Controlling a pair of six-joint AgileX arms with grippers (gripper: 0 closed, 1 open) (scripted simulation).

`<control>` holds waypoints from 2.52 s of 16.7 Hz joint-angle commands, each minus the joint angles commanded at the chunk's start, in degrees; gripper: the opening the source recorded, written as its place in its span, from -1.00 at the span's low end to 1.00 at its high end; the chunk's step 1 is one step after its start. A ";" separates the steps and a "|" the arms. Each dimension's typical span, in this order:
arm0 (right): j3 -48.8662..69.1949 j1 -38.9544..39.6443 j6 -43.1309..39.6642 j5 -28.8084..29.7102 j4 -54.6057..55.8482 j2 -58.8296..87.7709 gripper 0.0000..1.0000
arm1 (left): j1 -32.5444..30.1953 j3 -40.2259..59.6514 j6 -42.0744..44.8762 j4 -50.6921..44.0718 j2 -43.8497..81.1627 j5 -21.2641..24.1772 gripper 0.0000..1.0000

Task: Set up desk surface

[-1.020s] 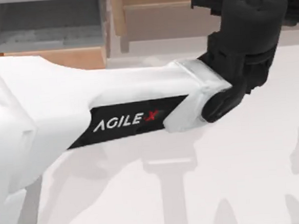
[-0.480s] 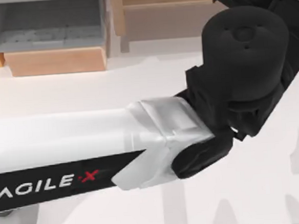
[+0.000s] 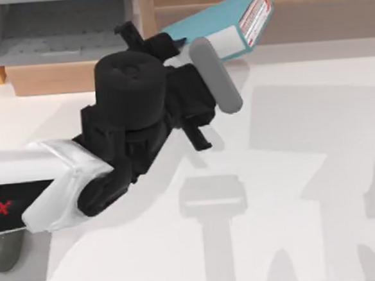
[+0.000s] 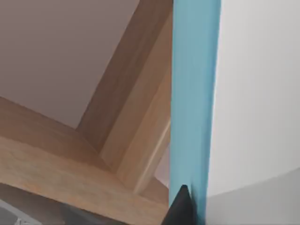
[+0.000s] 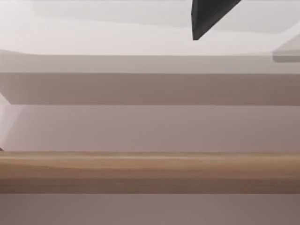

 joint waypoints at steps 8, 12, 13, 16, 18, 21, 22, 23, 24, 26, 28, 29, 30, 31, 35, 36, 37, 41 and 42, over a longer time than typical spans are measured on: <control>0.00 0.00 0.00 0.00 0.00 0.00 1.00 | 27.04 -6.35 31.95 9.62 5.54 5.20 -1.00; 0.00 0.00 0.00 0.00 0.00 0.00 1.00 | 29.31 -3.94 35.08 11.04 8.89 8.33 -1.00; 0.00 0.00 0.00 0.00 0.00 0.00 1.00 | 29.31 -3.94 35.08 11.04 8.89 8.33 -1.00; 0.00 0.00 0.00 0.00 0.00 0.00 1.00 | 29.12 -4.15 35.09 10.98 8.77 8.22 -1.00; 0.00 0.00 0.00 0.00 0.00 0.00 1.00 | 29.38 -3.19 35.23 11.02 9.60 8.28 -1.00; 0.00 0.00 0.00 0.00 0.00 0.00 1.00 | 29.72 -0.33 35.27 10.82 11.97 8.76 -1.00; 0.00 0.00 0.00 0.00 0.00 0.00 1.00 | 29.83 0.75 35.30 10.73 12.83 8.92 -1.00; 0.00 0.00 0.00 0.00 0.00 0.00 1.00 | 29.95 1.92 35.31 10.63 13.81 9.06 -1.00; 0.00 0.00 0.00 0.00 0.00 0.00 1.00 | 30.13 2.61 35.29 10.46 14.64 9.23 -1.00; 0.00 0.00 0.00 0.00 0.00 0.00 1.00 | 30.20 2.80 35.32 10.35 14.90 9.28 -1.00; 0.00 0.00 0.00 0.00 0.00 0.00 1.00 | 30.20 2.80 35.32 10.35 14.90 9.28 -1.00; 0.00 0.00 0.00 0.00 0.00 0.00 1.00 | 30.20 2.80 35.32 10.35 14.90 9.28 -0.85; 0.00 0.00 0.00 0.00 0.00 0.00 1.00 | 30.20 2.80 35.32 10.35 14.90 9.28 -0.70; 0.00 0.00 0.00 0.00 0.00 0.00 1.00 | 30.20 2.80 35.32 10.35 14.90 9.28 -0.55; 0.00 0.00 0.00 0.00 0.00 0.00 1.00 | 30.20 2.80 35.32 10.35 14.90 9.28 0.06; 0.00 0.00 0.00 0.00 0.00 0.00 1.00 | 30.20 2.80 35.32 10.35 14.90 9.28 0.21; 0.00 0.00 0.00 0.00 0.00 0.00 1.00 | 30.20 2.80 35.32 10.35 14.90 9.28 0.36; 0.00 0.00 0.00 0.00 0.00 0.00 1.00 | 30.20 2.80 35.32 10.35 14.90 9.28 0.96; 0.00 0.00 0.00 0.00 0.00 0.00 1.00 | 30.20 2.80 35.32 10.35 14.90 9.28 1.00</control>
